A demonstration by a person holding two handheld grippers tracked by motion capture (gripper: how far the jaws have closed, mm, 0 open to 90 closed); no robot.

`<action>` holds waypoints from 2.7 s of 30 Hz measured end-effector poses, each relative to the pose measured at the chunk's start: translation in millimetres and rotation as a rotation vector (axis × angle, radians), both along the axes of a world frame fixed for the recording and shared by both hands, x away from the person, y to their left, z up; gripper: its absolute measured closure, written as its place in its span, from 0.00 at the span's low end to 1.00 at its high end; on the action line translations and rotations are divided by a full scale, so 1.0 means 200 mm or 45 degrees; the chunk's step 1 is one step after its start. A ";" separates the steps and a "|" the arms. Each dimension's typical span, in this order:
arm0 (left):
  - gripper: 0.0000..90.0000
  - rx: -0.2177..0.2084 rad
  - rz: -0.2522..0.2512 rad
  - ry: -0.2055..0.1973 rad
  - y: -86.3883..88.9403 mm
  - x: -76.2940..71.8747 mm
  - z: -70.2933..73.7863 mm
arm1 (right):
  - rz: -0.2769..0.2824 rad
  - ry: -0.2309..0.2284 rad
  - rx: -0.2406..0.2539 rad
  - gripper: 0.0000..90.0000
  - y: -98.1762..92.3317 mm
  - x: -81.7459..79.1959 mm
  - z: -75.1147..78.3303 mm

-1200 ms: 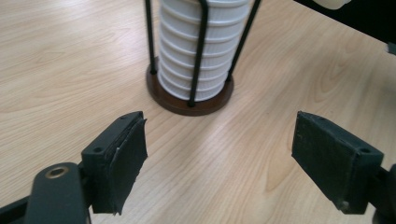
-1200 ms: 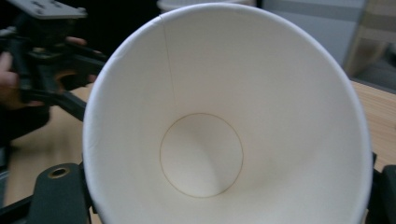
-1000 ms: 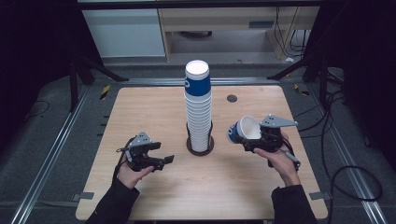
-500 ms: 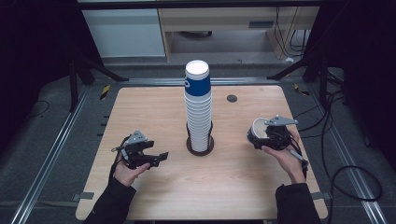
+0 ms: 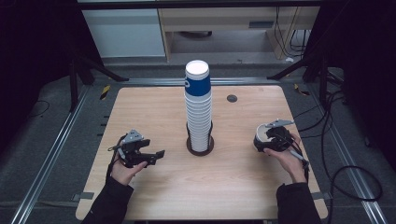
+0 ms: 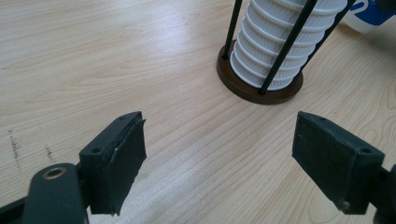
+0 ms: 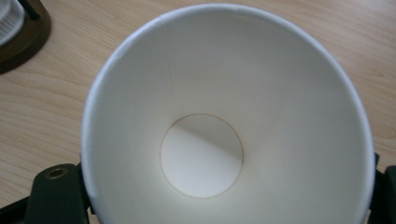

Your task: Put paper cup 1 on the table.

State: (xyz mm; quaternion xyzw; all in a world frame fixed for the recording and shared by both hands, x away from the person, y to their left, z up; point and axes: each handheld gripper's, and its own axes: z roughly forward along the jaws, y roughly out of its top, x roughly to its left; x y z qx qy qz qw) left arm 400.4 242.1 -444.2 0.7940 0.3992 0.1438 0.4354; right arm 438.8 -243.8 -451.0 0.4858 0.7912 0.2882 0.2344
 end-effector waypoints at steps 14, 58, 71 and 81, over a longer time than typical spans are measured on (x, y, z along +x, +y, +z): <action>0.19 0.008 -0.007 0.003 0.00 0.00 0.00 | -0.016 0.039 -0.052 0.18 -0.01 0.02 -0.05; 0.22 -0.002 0.002 -0.017 0.01 -0.01 0.02 | 0.137 -0.414 0.386 0.11 0.07 -0.15 0.35; 0.31 -0.021 -0.005 -0.012 0.02 -0.01 0.02 | 0.221 -0.461 0.462 0.12 0.13 -0.17 0.44; 0.36 -0.017 -0.008 -0.015 0.03 -0.01 0.03 | 0.285 -0.540 0.555 0.12 0.21 -0.17 0.56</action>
